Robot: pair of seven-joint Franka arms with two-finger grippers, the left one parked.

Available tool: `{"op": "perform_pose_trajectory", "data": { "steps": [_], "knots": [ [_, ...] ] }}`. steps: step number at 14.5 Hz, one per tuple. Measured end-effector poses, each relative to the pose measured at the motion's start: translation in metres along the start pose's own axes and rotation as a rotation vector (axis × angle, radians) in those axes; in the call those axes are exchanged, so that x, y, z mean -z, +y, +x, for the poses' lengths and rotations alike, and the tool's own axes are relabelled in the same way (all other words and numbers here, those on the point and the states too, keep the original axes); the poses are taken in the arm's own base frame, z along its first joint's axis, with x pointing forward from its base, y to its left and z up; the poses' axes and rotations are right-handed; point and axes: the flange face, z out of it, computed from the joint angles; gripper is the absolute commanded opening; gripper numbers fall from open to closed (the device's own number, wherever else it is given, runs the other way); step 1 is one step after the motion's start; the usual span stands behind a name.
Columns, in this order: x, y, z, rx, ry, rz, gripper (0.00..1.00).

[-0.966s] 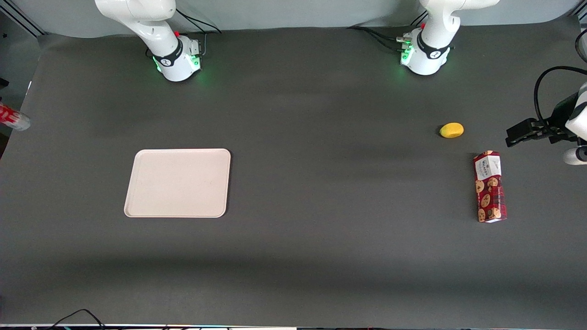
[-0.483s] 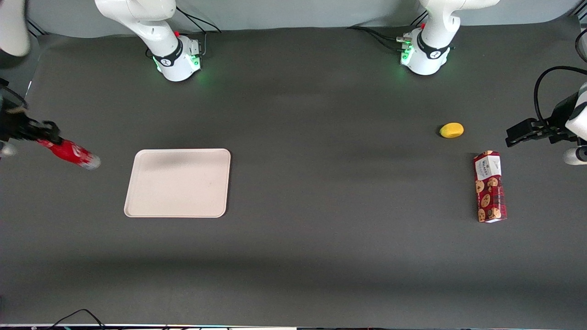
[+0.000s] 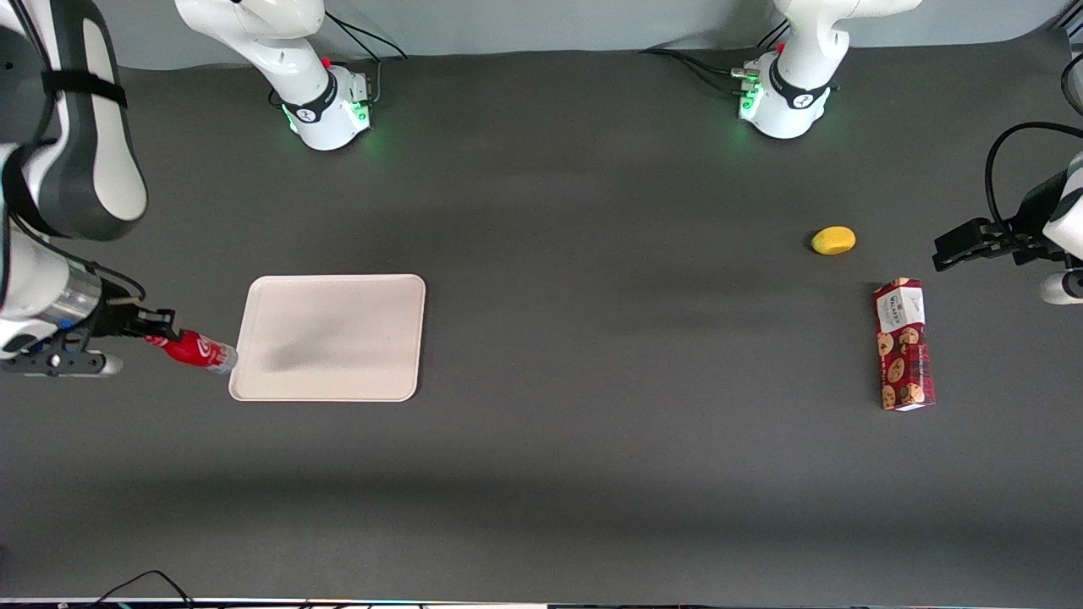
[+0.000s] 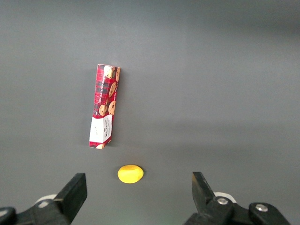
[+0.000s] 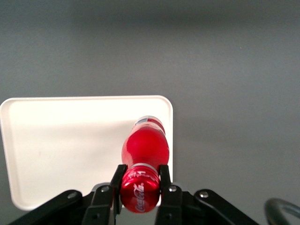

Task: Place coke bottle on tray
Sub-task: 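Lift the bottle and carry it with the right gripper to the tray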

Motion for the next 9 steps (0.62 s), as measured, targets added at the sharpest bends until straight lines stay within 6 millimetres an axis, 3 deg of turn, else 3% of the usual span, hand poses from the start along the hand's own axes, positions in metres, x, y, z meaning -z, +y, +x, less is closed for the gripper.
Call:
{"op": "perform_pose_trajectory", "data": {
  "steps": [3,9],
  "knots": [
    [-0.038,-0.002,0.013,0.000,0.000,0.005,0.00],
    [-0.078,-0.004,0.018,-0.001,-0.027,0.014,0.00]
  ]
}}
